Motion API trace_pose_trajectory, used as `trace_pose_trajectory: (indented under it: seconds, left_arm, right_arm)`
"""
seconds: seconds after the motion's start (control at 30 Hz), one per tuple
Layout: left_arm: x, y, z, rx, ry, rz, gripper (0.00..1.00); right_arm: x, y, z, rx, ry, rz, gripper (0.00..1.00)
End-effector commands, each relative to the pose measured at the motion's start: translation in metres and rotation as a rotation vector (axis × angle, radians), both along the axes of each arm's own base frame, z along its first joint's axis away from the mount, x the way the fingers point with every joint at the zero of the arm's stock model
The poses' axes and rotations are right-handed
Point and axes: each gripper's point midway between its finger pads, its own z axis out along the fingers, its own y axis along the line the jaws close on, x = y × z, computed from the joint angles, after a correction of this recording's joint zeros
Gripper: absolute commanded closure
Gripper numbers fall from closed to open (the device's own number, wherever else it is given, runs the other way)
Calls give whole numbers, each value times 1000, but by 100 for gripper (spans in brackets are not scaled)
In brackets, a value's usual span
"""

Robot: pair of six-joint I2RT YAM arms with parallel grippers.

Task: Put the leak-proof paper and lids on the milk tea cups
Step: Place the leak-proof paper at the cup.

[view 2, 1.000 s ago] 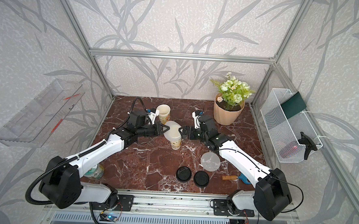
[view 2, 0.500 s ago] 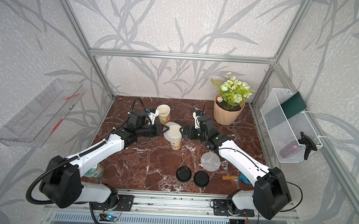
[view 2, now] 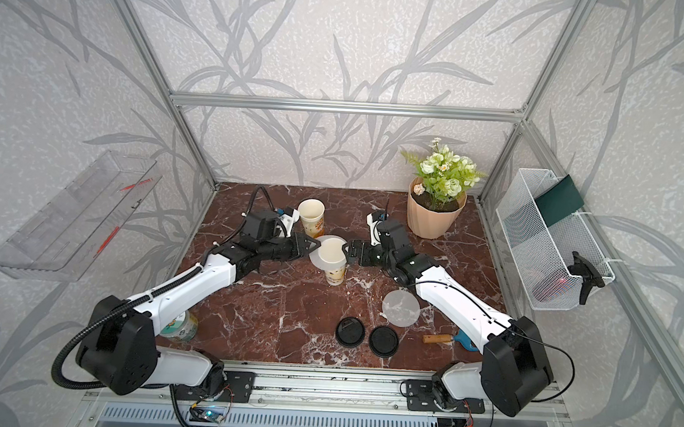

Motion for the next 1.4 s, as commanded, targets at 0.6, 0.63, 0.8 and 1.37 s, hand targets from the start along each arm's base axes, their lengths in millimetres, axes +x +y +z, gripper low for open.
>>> trace_pose_trajectory:
  seconds: [0.6, 0.63, 0.8, 1.37]
  left_arm:
    - [8, 3, 1, 4, 4, 14, 82]
    - [8, 2, 1, 4, 5, 12, 81]
    - [8, 2, 4, 1, -4, 13, 73]
    - [1, 25, 37, 8, -86, 65, 5]
  right_arm:
    - [2, 1, 1, -19, -15, 4, 1]
    - [2, 1, 1, -18, -16, 5, 1]
    - [-3, -1, 5, -19, -29, 15, 1]
    - [-112, -24, -33, -270, -209, 105, 1]
